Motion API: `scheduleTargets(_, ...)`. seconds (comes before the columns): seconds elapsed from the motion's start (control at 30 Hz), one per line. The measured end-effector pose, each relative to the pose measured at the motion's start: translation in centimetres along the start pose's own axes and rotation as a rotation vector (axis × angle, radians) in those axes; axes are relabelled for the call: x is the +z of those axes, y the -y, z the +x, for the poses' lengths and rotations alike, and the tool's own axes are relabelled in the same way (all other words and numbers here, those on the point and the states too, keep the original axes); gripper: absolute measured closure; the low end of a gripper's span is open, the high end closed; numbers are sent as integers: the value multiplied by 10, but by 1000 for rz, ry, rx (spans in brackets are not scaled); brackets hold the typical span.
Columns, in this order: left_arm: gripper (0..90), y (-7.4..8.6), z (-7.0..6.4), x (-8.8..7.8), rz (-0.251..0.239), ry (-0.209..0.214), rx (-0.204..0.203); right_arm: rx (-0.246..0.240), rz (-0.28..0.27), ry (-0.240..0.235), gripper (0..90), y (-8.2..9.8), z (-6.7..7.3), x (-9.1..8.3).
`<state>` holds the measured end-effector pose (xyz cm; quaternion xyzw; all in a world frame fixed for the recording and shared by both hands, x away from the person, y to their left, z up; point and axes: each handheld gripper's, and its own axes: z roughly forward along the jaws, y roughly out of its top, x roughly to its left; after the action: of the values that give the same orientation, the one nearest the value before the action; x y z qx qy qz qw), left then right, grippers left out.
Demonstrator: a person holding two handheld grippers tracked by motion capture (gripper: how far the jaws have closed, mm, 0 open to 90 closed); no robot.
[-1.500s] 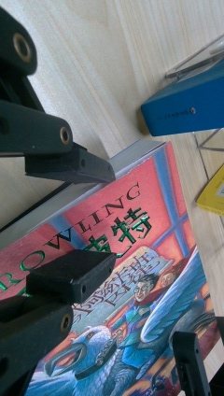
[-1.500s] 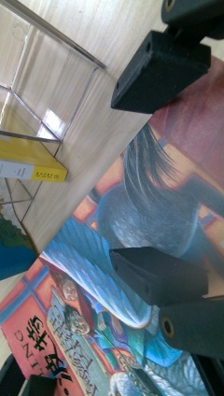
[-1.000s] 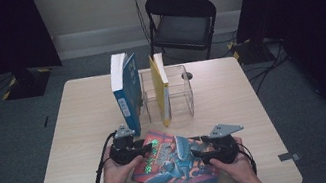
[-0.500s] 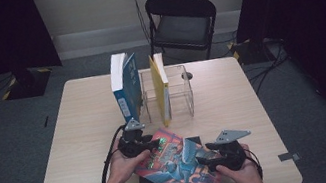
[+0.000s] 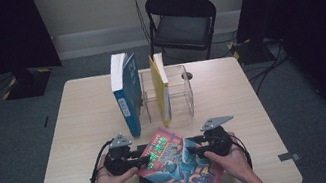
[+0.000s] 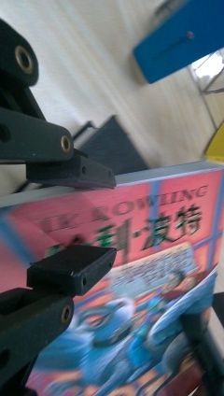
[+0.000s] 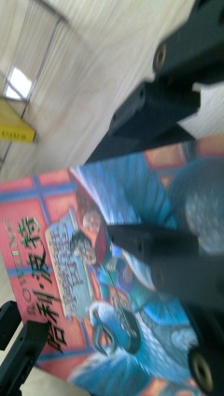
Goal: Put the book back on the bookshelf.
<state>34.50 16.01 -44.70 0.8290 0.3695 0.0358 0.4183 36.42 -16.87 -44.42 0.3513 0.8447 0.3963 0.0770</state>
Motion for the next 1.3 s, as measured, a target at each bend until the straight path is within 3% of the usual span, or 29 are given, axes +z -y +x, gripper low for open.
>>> scheduleTargets(0.1,553,11,-5,-9,3,10,-10,-3,-13,10,541,2,3,-1)
scheduleTargets(0.17,551,17,-9,-18,-25,-17,11,22,-23,10,540,4,2,-1)
scheduleTargets(0.23,532,22,-9,-22,-22,7,-8,29,-31,10,540,6,2,-1)
scheduleTargets(0.47,489,30,-11,-25,-5,-1,-7,38,-31,1,539,6,0,-1)
scheduleTargets(0.53,492,32,-10,-26,13,-28,10,38,-33,-1,539,6,0,-1)
scheduleTargets(0.6,498,34,-7,-26,21,-17,-28,41,-32,-3,538,6,0,-1)
scheduleTargets(0.73,541,32,-8,-25,16,-9,-11,39,-26,7,539,6,1,-1)
scheduleTargets(0.8,540,32,-8,-25,8,-24,19,36,-25,13,540,6,2,-1)
scheduleTargets(0.9,549,31,-9,-24,2,-47,29,30,-20,11,539,7,2,-3)
scheduleTargets(1.03,551,28,-5,-20,-9,-43,3,35,-19,7,539,11,2,-8)
scheduleTargets(1.3,599,19,-5,-13,-10,-86,19,28,-15,3,539,21,5,-19)
